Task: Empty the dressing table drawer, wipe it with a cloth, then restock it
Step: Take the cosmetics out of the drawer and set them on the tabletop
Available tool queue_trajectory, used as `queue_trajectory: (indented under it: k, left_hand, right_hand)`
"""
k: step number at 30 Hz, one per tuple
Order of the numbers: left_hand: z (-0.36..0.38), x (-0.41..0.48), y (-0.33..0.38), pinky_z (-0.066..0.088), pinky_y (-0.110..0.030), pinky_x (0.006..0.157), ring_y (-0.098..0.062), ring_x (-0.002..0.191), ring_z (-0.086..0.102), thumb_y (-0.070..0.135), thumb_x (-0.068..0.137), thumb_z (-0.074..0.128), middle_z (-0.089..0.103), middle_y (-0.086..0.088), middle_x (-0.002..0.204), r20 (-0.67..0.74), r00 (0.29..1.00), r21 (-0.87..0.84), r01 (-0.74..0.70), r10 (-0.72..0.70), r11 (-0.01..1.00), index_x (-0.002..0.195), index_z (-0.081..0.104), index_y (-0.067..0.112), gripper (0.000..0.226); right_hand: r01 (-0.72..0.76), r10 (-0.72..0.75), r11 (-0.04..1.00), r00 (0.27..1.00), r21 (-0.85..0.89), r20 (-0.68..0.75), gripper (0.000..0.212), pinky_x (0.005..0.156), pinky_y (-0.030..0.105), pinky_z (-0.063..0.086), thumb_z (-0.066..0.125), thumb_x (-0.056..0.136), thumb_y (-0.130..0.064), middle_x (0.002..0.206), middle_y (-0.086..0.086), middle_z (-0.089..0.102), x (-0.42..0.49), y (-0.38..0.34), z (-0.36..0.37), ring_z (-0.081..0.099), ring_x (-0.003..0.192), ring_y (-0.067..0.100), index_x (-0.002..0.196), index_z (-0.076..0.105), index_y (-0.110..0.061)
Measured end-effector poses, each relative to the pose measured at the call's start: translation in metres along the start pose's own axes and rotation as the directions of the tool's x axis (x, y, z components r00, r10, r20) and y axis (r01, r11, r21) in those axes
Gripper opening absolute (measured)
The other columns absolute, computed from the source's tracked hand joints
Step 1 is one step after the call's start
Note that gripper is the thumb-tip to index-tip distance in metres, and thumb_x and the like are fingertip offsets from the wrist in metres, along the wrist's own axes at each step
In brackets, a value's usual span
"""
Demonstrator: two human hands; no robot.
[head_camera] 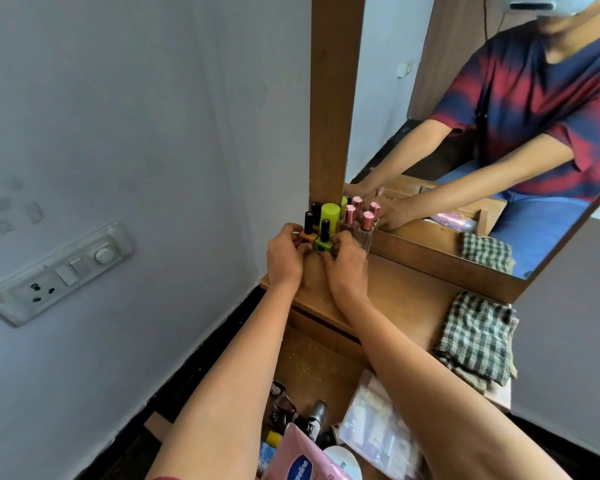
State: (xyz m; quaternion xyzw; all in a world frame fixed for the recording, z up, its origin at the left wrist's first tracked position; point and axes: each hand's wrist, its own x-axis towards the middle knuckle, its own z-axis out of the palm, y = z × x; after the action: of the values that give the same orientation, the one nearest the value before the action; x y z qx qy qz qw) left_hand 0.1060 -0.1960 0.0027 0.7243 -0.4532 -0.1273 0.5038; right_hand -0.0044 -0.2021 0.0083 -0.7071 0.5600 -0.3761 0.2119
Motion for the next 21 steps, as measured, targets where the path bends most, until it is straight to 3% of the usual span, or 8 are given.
queue_trajectory:
  k: [15,21]
  left_hand:
    - [0.001,-0.002,-0.004,0.048,-0.030,0.094,-0.020,0.107,0.063,0.012,0.091,0.062,0.068,-0.007,0.115,0.030,0.999,0.020,-0.017,0.016,1.000,0.123,0.061,0.011,0.032]
    - [-0.015,-0.029,0.000,0.048,-0.029,0.092,-0.021,0.111,0.061,0.013,0.092,0.060,0.065,-0.008,0.120,0.007,1.000,0.013,-0.003,0.003,1.000,0.125,0.058,0.010,0.033]
  right_hand:
    - [-0.014,0.015,0.998,1.000,0.066,-0.013,0.028,0.087,0.039,0.053,0.065,0.088,-0.009,0.110,0.005,0.061,-0.002,0.002,0.000,0.059,0.101,0.020,0.112,0.053,-0.016]
    - [0.088,-0.086,0.982,0.996,0.165,-0.022,0.024,0.080,0.035,0.054,0.063,0.088,-0.008,0.102,0.003,0.059,-0.023,0.000,-0.013,0.057,0.091,0.015,0.109,0.053,-0.013]
